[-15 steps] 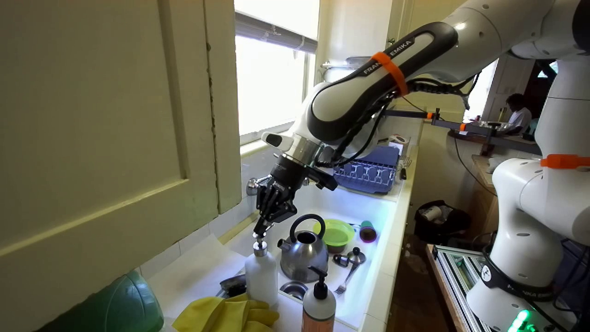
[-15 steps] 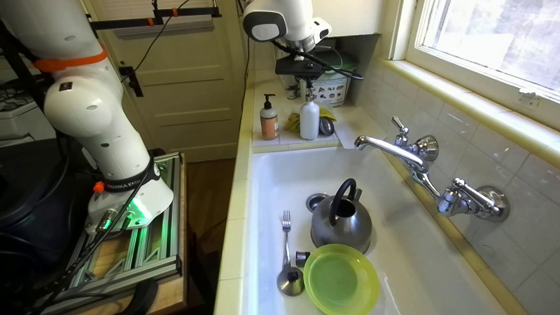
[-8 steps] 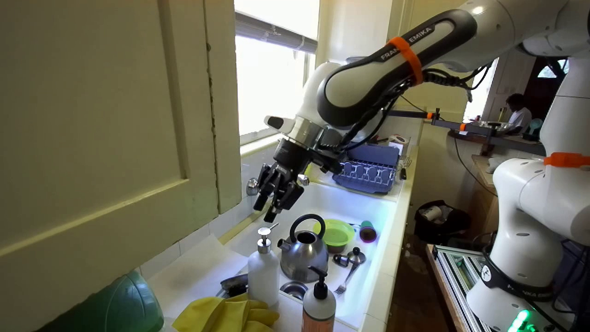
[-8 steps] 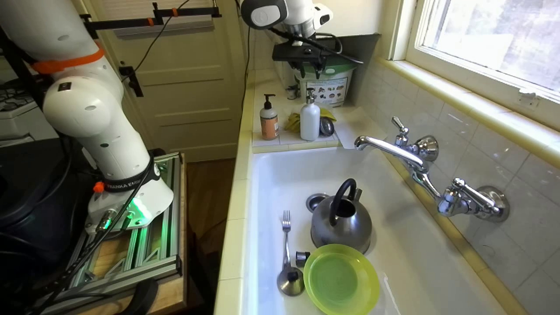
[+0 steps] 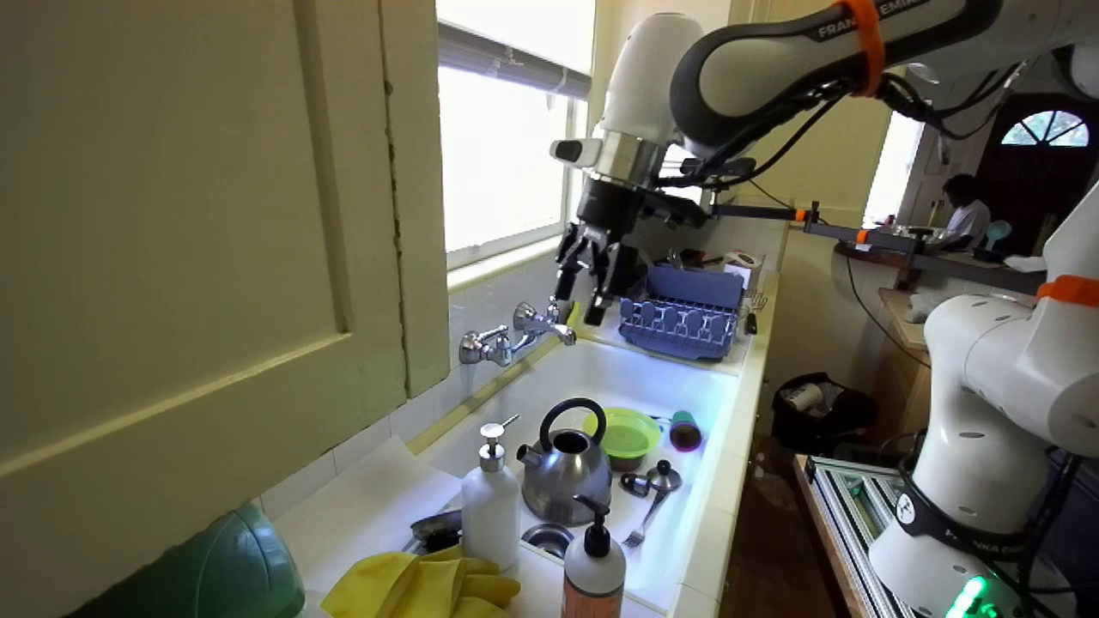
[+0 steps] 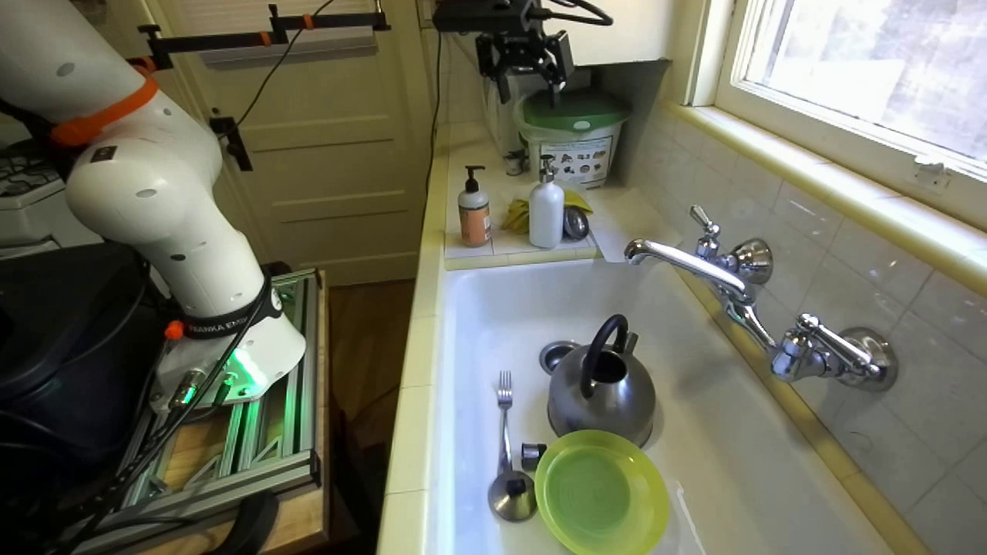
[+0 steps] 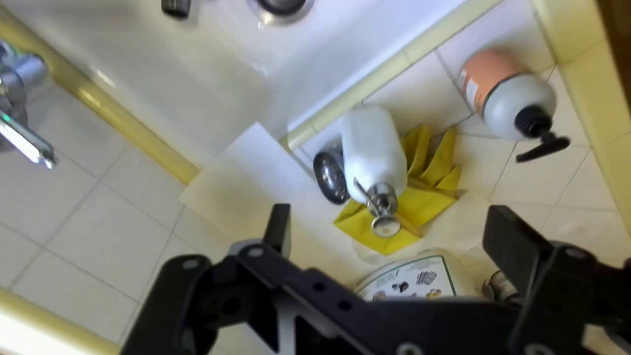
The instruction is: Press the top of the white bottle
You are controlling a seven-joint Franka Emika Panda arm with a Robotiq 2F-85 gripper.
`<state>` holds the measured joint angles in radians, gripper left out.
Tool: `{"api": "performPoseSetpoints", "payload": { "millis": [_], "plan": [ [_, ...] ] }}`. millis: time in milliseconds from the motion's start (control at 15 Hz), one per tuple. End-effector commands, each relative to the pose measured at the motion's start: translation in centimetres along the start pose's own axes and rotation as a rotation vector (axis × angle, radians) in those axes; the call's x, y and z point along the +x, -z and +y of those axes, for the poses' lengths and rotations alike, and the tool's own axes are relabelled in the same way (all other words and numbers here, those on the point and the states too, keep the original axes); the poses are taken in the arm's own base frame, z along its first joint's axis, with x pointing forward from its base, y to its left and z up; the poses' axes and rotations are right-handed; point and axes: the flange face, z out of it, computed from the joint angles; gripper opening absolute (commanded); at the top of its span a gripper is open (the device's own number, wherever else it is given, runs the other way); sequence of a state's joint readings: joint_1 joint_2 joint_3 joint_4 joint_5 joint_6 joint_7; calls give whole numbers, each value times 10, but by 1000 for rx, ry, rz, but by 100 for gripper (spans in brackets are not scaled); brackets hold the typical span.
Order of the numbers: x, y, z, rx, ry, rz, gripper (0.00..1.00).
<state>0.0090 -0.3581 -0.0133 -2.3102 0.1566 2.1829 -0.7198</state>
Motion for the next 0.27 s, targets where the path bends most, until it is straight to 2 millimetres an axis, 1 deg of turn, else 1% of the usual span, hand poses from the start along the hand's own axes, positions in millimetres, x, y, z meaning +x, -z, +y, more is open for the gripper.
{"api": "performPoseSetpoints", "payload": {
  "millis": [0, 67, 133, 200],
  "plan": [
    [-68, 34, 5, 138, -83, -110, 100],
    [-37, 21, 5, 76, -53, -78, 100],
    [-52, 31, 9, 107, -74, -93, 100],
    [-61, 37, 11, 120, -85, -93, 100]
  ]
}}
